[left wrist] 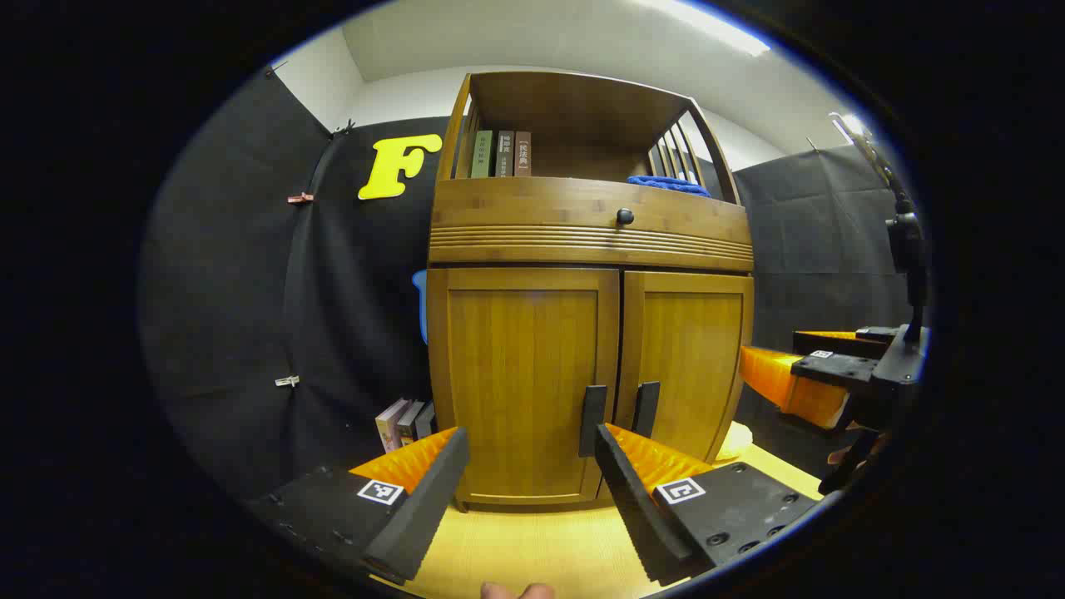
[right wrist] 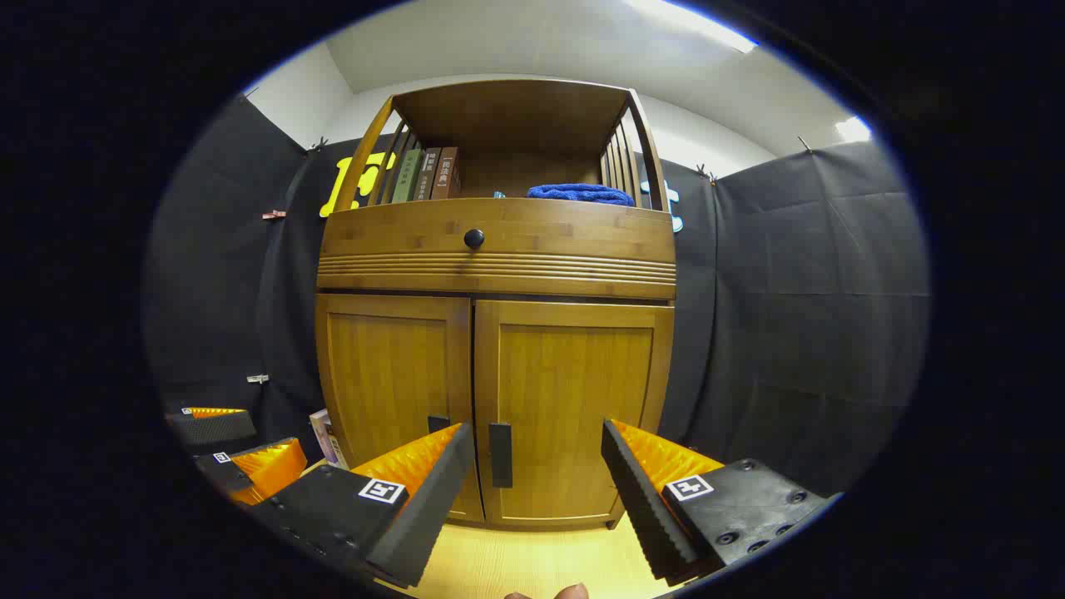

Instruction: Open the right door of the double-door shoe cabinet with the right hand, and open the left door with the left hand.

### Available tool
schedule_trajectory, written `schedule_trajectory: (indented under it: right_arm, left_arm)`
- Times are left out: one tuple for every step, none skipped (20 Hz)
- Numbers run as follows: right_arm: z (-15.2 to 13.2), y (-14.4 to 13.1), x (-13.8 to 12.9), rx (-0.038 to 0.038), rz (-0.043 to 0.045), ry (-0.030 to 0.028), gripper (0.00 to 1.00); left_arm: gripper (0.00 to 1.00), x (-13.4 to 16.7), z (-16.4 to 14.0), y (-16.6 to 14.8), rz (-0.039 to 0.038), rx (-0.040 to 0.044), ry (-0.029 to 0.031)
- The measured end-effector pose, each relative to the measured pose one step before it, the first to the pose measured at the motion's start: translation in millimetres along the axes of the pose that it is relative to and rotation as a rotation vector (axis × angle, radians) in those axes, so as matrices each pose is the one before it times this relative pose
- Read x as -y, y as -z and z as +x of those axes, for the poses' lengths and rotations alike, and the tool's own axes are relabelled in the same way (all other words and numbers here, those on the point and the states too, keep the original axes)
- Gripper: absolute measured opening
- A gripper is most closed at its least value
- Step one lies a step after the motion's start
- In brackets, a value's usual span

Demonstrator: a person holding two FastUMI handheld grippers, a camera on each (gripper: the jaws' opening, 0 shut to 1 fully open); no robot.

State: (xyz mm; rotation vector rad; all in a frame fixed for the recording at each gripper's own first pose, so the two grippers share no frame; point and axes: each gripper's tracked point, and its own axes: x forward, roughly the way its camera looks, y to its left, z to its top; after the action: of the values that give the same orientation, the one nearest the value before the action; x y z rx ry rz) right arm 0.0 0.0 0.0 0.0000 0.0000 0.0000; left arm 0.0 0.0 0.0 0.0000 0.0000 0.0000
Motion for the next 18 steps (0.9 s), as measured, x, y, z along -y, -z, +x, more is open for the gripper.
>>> schedule_trajectory:
  right_arm:
    - [-0.02,0.74,0.34,-0.00262,0.00312,0.00128,0.98]
    - [0.14,0.34,-0.37,-0.00155,0.00228,0.00015,0.98]
    - [-0.38,-0.24,-0.49,0.00028,-0.0003,-0.00006,0.98]
    - [0.03,-0.04,-0.46,0.00078,-0.00104,-0.00002,0.98]
    - [0.1,-0.87,-0.35,0.00178,-0.00129,-0.00144,0.98]
    - [-1.03,-0.42,0.63,0.00186,-0.00024,0.00105,0.98]
    - [-0.58,-1.26,0.32,0.00183,0.00156,-0.00139,0.98]
    - [-1.05,-0.02,-0.17,0.00192,0.00174,0.00086,0.96]
    - [-0.92,-0.91,0.13,0.00231,0.00194,-0.00104,0.98]
    - [-0.35,0.64,-0.08,-0.00018,-0.00188,-0.00032,0.96]
    - [-1.14,0.91,0.94,-0.00176,-0.00641,0.00206,0.96]
    - [-1.1,0.79,1.74,-0.00136,-0.00611,0.0035,0.96]
    - [-1.39,-0.07,1.86,-0.00099,-0.00316,0.00312,0.98]
    - [-1.83,-0.55,0.82,0.00011,-0.00046,-0.00183,0.98]
    - [-2.1,-0.33,-1.47,-0.00128,0.00152,-0.00716,0.98]
    - [-1.95,-0.27,-1.61,0.00159,0.00288,-0.0107,0.96]
    - [-1.24,-0.13,-0.67,-0.00099,0.0018,-0.00456,0.96]
    - [-1.61,0.47,0.7,0.00206,0.00129,-0.00266,0.96]
  left_arm:
    - [0.94,-0.74,-0.19,-0.56,0.00395,0.00192,0.00081]
    - [0.92,0.12,0.55,-0.87,0.00253,0.0016,-0.00018]
    - [0.94,0.76,0.73,0.63,-0.00055,-0.00039,0.00174]
    - [0.92,0.68,0.51,-0.18,-0.00323,-0.00122,0.00212]
    - [0.92,0.29,-0.47,1.2,-0.00459,-0.00071,0.00228]
    - [0.92,0.03,-0.04,0.41,-0.00334,-0.00177,0.00287]
    - [0.92,0.36,0.34,1.3,-0.00112,-0.00186,0.00249]
    - [0.94,0.35,0.15,-0.43,0.00053,-0.00149,0.00258]
    - [0.94,0.22,-0.05,-0.2,0.0003,0.00068,0.00269]
    - [0.94,0.34,-0.43,0.13,-0.00116,0.00253,0.0025]
    - [0.92,-0.04,-0.2,-1.02,-0.0027,0.00343,0.00206]
    - [0.94,0.03,-0.66,-0.48,-0.00439,0.00308,0.00018]
    - [0.94,-0.27,-0.38,-1.21,-0.00389,0.00268,-0.00275]
    - [0.94,-0.53,-1.01,0.59,-0.0017,0.0007,-0.00315]
    - [0.94,-0.66,-0.32,-0.78,0.00317,0.00128,-0.0027]
    - [0.94,-0.59,-1.29,-1.55,0.00778,0.00328,-0.00395]
    - [0.95,-1.71,-0.9,-2.52,0.01119,0.00494,-0.00644]
    - [0.94,-0.84,-1.28,-1.3,0.01169,0.0088,-0.00834]
